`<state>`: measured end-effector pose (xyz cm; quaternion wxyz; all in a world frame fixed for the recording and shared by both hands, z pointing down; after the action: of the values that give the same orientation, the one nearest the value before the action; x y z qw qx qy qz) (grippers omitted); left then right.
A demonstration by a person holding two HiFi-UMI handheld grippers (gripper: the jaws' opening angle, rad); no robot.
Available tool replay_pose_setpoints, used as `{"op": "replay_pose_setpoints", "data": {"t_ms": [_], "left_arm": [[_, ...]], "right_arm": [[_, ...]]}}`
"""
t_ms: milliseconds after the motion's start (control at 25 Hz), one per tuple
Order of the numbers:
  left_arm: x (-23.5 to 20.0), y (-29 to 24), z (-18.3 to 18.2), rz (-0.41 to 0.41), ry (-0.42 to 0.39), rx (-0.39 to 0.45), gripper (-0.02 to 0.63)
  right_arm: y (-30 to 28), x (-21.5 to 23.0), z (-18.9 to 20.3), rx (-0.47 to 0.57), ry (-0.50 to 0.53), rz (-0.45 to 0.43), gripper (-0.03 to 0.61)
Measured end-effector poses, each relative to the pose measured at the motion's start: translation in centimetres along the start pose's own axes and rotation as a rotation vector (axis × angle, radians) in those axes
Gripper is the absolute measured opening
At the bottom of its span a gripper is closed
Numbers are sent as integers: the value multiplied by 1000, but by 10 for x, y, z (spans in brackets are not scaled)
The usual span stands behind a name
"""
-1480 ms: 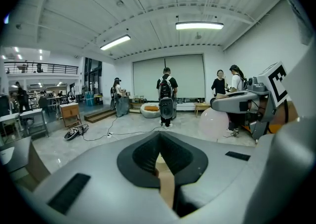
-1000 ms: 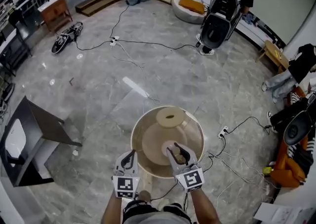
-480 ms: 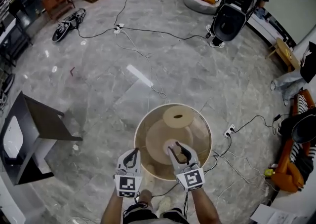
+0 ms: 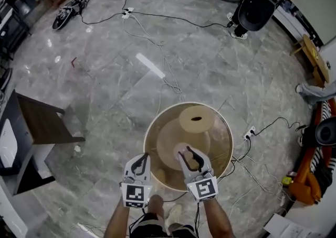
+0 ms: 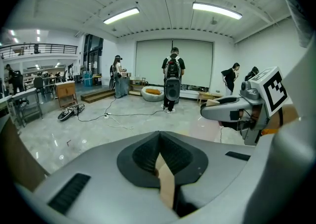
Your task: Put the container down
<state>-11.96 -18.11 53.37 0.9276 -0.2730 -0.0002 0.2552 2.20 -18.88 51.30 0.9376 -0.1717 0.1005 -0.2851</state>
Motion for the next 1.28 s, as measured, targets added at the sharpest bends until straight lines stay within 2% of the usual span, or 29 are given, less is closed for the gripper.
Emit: {"op": "replay_pose_setpoints", "data": {"t_ms": [640,1040,1280], "left_arm": [[-25,-72,74,22,29,-57,17],[-40,-97,141,24,62,-121,17],[-51,-111,163,17,66,-135,17]], "right_arm": [[-66,2,86,-48,-13,-35,130],[-107,-12,147,-70,-17,-66,130],[-126,-17,181,-83,-15,-78,130]]}}
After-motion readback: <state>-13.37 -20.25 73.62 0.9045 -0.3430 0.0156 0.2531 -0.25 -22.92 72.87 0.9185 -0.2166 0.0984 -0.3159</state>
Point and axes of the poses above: the fingertips, and each gripper's own axes: y backward along the fingers, x to its right, z out of its underside, the point moved 2 cm from there along y, backward along the fingers, and after that the axes turned 8 degrees about y, right-handed, at the moved point
